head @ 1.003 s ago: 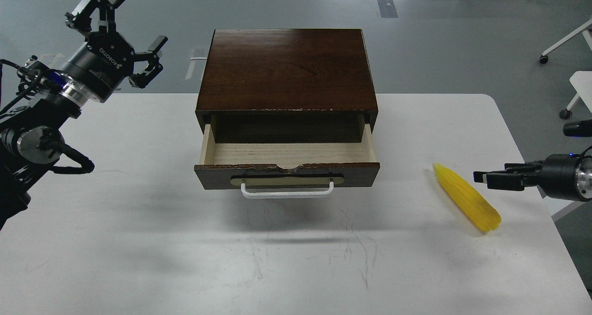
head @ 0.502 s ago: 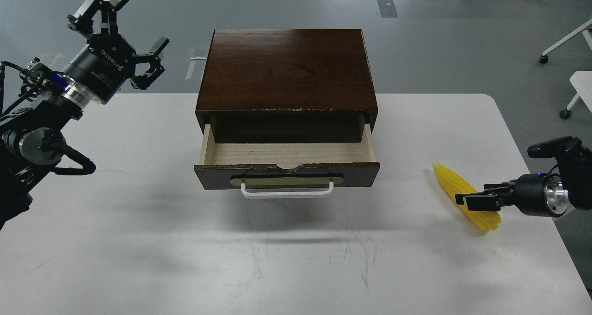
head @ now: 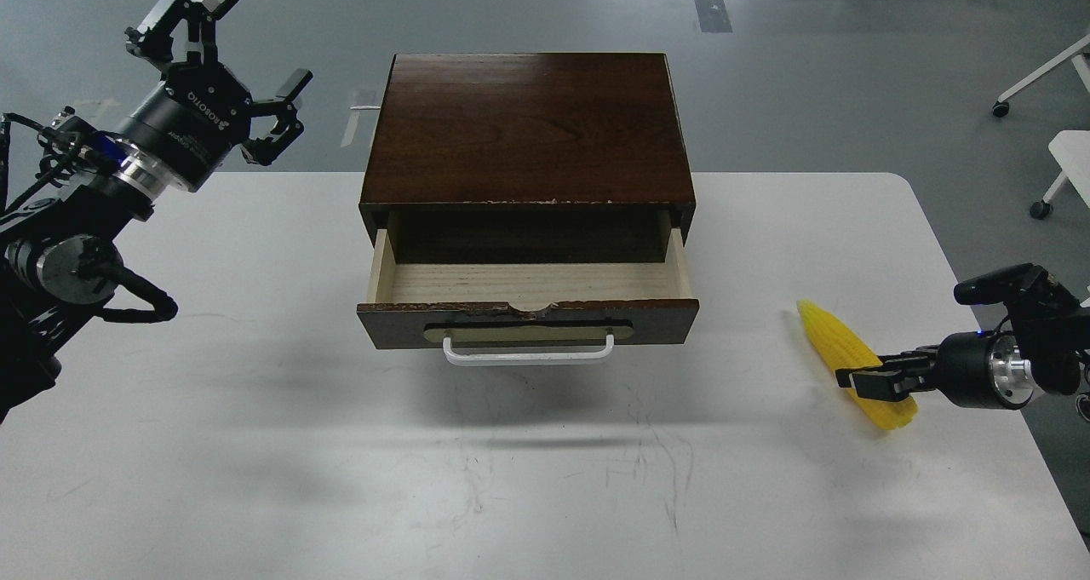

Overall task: Put corn in drawer with both arms
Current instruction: 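Lift the corn with the right gripper and carry it over the box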

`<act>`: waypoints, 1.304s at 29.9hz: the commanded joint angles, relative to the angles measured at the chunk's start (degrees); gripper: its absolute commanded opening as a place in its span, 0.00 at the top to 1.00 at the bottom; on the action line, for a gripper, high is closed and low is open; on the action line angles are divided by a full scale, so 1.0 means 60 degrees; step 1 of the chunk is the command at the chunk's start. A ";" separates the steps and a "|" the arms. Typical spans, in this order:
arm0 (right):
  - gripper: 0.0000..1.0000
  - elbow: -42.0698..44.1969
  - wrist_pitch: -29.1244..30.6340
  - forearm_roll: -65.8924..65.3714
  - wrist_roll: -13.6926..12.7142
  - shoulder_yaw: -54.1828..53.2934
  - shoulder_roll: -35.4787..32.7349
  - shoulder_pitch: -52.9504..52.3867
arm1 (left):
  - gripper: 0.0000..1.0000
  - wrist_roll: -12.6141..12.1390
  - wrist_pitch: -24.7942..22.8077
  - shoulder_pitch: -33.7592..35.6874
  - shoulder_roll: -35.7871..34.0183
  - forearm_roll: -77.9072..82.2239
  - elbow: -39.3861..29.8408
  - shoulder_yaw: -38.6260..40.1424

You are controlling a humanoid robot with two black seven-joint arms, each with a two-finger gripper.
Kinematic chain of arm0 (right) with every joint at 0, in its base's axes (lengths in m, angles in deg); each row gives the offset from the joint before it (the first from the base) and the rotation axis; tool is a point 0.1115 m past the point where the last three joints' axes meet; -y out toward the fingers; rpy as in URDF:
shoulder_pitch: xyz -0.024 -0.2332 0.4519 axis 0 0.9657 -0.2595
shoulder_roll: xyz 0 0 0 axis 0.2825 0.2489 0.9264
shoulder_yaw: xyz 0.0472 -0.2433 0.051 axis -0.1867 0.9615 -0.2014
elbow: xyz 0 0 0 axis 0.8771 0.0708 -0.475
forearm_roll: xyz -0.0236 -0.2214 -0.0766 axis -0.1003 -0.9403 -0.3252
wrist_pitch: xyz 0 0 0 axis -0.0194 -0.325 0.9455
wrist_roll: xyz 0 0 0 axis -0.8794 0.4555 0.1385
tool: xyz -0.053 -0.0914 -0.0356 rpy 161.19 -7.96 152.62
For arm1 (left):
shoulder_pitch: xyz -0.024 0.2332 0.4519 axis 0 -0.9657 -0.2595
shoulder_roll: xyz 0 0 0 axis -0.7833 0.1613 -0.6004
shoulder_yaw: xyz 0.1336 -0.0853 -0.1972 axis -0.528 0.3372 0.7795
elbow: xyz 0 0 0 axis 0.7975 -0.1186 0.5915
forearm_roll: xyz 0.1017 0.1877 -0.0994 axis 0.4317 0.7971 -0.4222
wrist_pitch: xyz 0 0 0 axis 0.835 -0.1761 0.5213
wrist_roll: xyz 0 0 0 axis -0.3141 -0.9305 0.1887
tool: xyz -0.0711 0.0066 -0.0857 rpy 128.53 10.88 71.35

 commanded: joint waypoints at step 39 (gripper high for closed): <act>0.99 -0.0703 -0.0334 0.0217 0.0000 0.3877 0.4659 -0.9228 | 0.02 0.0000 0.0000 0.0004 -0.0058 0.0000 0.0029 0.0014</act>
